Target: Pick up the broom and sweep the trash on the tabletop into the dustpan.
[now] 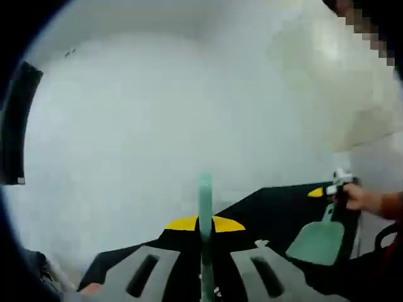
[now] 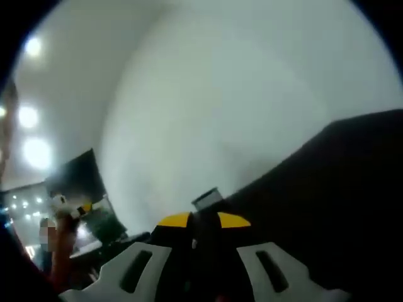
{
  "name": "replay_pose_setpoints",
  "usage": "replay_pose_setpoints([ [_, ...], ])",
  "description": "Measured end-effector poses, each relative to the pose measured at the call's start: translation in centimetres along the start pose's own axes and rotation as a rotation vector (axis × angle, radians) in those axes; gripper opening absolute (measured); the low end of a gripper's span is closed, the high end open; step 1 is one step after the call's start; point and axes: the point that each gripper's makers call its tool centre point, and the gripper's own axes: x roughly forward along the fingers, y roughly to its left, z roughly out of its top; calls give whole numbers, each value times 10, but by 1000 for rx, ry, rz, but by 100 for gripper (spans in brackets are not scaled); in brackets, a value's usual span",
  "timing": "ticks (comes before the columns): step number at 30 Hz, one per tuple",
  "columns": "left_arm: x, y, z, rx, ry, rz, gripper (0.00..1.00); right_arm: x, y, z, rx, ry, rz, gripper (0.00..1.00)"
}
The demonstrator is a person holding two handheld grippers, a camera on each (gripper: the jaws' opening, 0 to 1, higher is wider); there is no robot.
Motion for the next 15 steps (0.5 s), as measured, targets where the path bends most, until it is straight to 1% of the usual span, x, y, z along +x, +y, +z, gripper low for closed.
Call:
replay_pose_setpoints([
  [1, 4, 7, -10, -2, 11, 19, 4, 1, 1, -1, 15, -1, 0, 17],
  [2, 8, 12, -19, -18, 19, 23, 4, 2, 1, -1, 20, -2, 0, 17],
  [3, 13, 16, -27, -25, 18, 23, 4, 2, 2, -1, 23, -2, -1, 17],
  [4, 19, 20, -37, -52, 25, 13, 4, 2, 3, -1, 22, -1, -4, 17],
  [6, 26, 23, -50, -86, 21, 7, 4, 3, 5, -3, 16, 5, -10, 17],
  [7, 27, 24, -54, -95, 22, 10, 4, 2, 4, -3, 13, 6, -15, 17],
  [9, 29, 25, -63, -98, 26, 18, 4, -1, 1, 1, 22, -15, -31, 17],
  [10, 29, 26, -68, -77, 37, 22, 4, -2, -2, 3, 50, -28, -39, 18],
  [11, 28, 30, -75, -55, 64, 40, 4, -2, -5, 2, 107, -21, -52, 19],
  [12, 27, 32, -79, -48, 68, 53, 4, -1, -9, -1, 156, -3, -63, 22],
  [13, 25, 35, -80, -50, 52, 76, 4, 1, -12, -6, 192, 31, -76, 25],
  [14, 21, 38, -79, -61, 24, 92, 4, 4, -15, -12, 229, 63, -80, 26],
  [15, 17, 40, -81, -69, 11, 100, 4, 6, -17, -15, 264, 86, -78, 26],
])
